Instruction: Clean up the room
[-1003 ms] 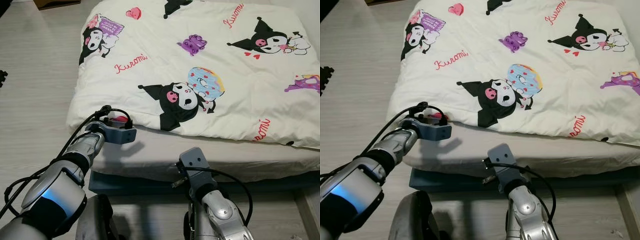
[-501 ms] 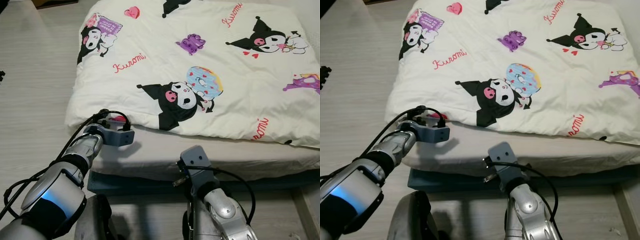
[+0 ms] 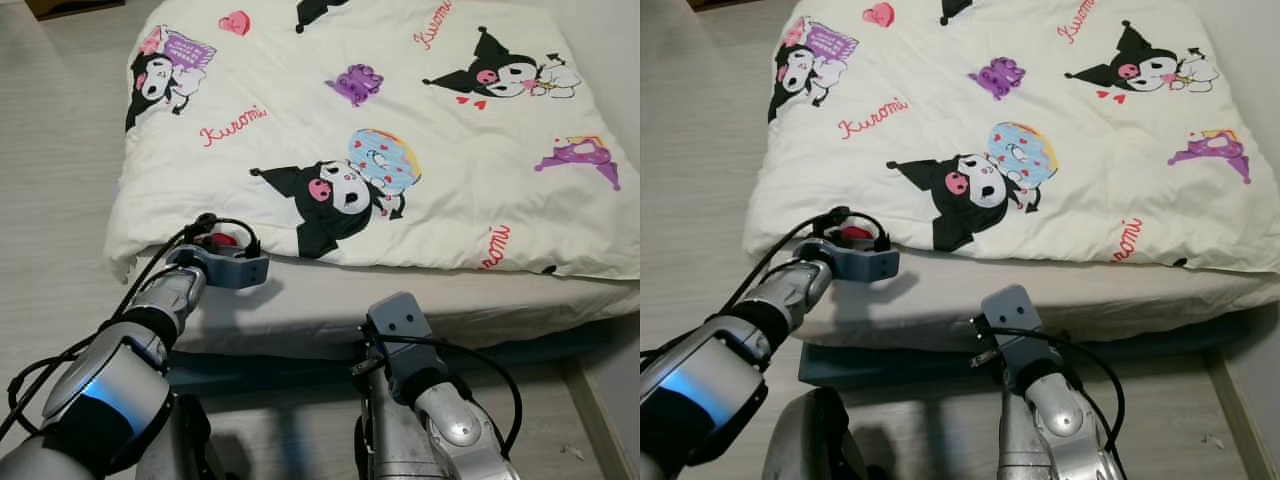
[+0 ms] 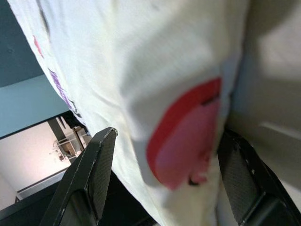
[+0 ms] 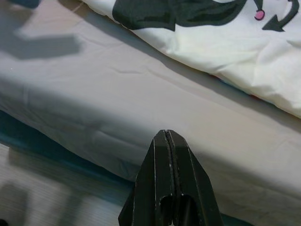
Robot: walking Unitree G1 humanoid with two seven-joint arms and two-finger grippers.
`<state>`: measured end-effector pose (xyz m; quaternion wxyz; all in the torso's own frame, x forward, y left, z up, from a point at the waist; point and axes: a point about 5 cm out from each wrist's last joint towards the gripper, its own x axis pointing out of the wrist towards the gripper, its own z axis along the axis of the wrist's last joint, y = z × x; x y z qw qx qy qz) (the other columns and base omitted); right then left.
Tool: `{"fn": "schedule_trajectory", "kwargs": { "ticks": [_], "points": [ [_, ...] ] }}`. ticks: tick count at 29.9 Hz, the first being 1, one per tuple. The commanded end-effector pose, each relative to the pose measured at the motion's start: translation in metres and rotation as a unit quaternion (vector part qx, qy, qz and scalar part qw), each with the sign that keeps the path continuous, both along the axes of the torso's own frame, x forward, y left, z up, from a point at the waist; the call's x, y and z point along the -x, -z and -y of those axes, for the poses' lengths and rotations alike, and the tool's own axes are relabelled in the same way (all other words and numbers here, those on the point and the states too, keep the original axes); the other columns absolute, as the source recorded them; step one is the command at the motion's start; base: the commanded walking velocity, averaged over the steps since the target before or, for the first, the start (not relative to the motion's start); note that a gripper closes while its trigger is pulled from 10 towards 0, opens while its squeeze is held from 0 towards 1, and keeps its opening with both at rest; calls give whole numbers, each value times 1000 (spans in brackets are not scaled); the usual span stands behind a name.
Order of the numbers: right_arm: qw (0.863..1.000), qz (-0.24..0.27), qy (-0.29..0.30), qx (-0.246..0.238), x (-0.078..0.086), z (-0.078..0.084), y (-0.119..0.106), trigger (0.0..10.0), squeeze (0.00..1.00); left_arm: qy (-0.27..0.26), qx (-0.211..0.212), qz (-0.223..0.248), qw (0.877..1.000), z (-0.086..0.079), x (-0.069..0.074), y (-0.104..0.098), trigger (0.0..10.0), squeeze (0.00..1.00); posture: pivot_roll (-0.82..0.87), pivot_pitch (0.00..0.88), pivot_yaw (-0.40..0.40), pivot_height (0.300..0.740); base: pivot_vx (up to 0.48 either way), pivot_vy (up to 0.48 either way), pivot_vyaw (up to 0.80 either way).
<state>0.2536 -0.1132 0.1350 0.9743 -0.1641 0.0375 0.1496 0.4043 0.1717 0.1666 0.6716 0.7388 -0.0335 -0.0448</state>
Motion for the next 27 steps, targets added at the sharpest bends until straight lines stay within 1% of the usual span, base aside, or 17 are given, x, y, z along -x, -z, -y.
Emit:
{"fn": "schedule_trajectory", "kwargs": {
  "ticks": [1, 6, 7, 9, 10, 12, 13, 16, 19, 27],
  "points": [
    [1000, -15, -1, 3, 6, 0, 5, 10000, 0, -16, 1, -9, 1000, -6, 1, 4, 10000, 0, -403, 471, 30, 507, 0, 0, 0],
    [1000, -16, -1, 4, 6, 0, 6, 10000, 0, -19, 2, -9, 1000, -8, 1, 3, 10000, 0, -402, 470, 30, 507, 0, 0, 0],
    [1000, -18, 0, 6, 7, 1, 6, 10000, 0, -22, 1, -12, 1000, -11, 1, 3, 8863, 0, -398, 471, 31, 507, 0, 0, 0],
    [1000, -19, 0, 7, 7, 1, 7, 10000, 0, -23, 0, -13, 1000, -12, 1, 3, 8863, 0, -398, 471, 31, 507, 0, 0, 0],
    [1000, -20, 0, 7, 7, 1, 7, 10000, 0, -25, 0, -15, 1000, -13, 2, 4, 1529, 0, -397, 472, 29, 507, 0, 0, 0],
    [1000, -20, 0, 7, 7, 1, 7, 10000, 0, -27, 1, -16, 1000, -14, 2, 4, 1529, 0, -396, 472, 28, 507, 0, 0, 0],
    [1000, -22, 0, 7, 7, 1, 8, 10000, 0, -33, 2, -22, 999, -18, 3, 5, 0, 0, -390, 473, 28, 507, 0, 0, 0],
    [1000, -22, 0, 7, 7, 2, 8, 10000, 0, -35, 1, -25, 999, -19, 3, 6, 0, 0, -389, 472, 29, 507, 0, 0, 0],
    [1000, -24, 0, 7, 8, 2, 9, 10000, 0, -41, 0, -28, 999, -24, 4, 6, 0, 0, -385, 469, 27, 507, 0, 0, 0],
    [1000, -23, 1, 6, 7, 4, 9, 10000, 0, -45, -4, -35, 998, -28, 4, 6, 0, 0, -360, 468, 31, 507, 0, 0, 0]
  ]
}}
